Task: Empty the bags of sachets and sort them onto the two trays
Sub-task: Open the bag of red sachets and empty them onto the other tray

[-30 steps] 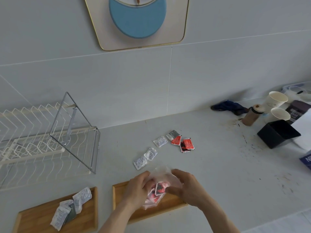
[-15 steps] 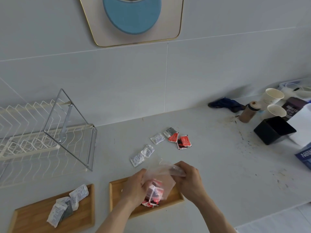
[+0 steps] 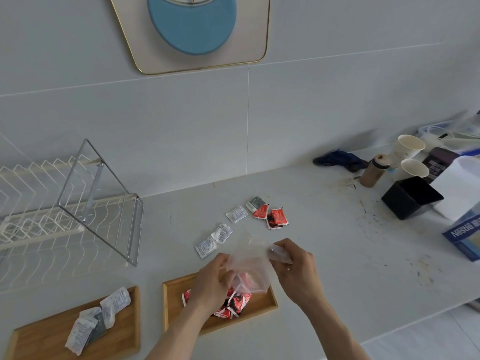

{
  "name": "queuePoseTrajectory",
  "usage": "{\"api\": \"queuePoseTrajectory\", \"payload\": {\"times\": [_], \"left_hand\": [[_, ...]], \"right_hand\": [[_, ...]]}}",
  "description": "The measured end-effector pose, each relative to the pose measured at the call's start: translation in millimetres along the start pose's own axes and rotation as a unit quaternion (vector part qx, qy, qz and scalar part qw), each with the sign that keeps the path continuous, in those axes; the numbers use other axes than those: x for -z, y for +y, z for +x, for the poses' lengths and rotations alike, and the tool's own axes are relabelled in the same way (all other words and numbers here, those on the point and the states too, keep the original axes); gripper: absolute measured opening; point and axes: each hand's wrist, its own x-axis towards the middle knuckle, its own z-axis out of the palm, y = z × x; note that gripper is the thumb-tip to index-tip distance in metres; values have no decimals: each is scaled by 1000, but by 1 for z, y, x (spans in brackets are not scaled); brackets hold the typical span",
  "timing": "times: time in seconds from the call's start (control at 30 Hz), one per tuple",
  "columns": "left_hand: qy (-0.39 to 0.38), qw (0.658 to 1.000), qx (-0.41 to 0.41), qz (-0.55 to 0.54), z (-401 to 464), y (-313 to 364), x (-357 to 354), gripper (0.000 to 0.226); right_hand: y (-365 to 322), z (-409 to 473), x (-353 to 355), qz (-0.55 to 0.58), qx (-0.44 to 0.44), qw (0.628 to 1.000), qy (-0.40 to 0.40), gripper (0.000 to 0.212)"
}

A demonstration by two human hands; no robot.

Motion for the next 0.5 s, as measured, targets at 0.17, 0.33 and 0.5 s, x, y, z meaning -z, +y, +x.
{"api": "queuePoseTrajectory", "payload": {"times": [0.17, 0.33, 0.5], "left_hand": [[6, 993, 5, -114, -1, 0, -1, 49], [-5, 936, 97, -337, -12, -10, 13, 77], [-3, 889, 132, -439, -22, -35, 40, 65]], "right_hand": [[-1, -2, 3, 39, -42, 998, 14, 25], [-19, 0, 5, 330, -220, 918, -12, 8], [-31, 2, -24, 439, -318, 832, -121, 21]]}}
